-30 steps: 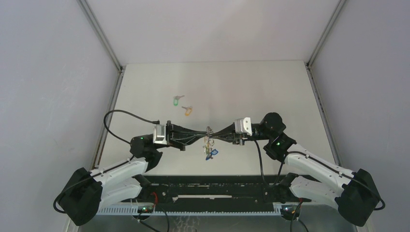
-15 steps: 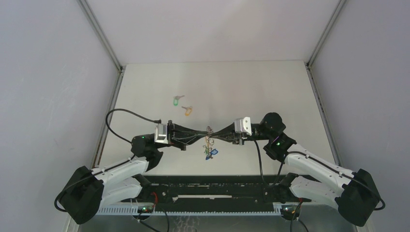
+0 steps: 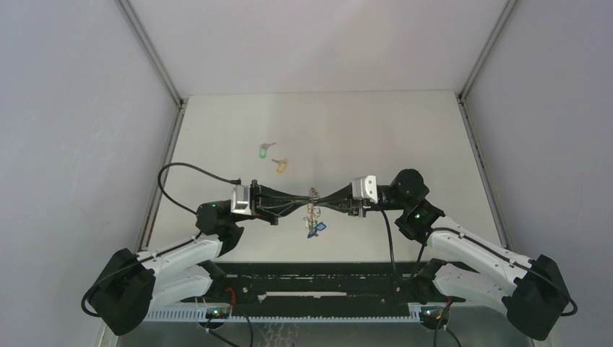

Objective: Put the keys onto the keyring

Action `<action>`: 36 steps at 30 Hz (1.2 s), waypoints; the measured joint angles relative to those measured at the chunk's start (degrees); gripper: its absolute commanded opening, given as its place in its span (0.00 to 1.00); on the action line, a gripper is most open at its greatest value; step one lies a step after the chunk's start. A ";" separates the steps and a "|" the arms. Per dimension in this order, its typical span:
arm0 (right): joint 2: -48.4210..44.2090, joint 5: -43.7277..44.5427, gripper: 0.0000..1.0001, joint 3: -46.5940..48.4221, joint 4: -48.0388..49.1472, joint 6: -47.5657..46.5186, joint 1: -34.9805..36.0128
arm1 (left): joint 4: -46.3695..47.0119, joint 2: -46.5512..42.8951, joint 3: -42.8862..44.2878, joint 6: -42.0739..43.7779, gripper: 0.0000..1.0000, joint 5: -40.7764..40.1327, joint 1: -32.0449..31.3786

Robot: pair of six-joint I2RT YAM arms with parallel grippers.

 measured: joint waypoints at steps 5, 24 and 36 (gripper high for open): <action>-0.55 -0.02 0.00 0.00 0.00 -0.02 0.07 | 0.00 0.00 0.00 0.02 0.00 0.00 0.00; -0.52 0.92 0.00 0.00 -0.02 -0.02 0.09 | 0.00 -0.42 0.00 0.02 0.00 0.02 0.00; -0.52 0.85 0.00 0.00 0.00 -0.02 0.09 | 0.02 0.31 0.00 0.00 0.00 0.20 0.00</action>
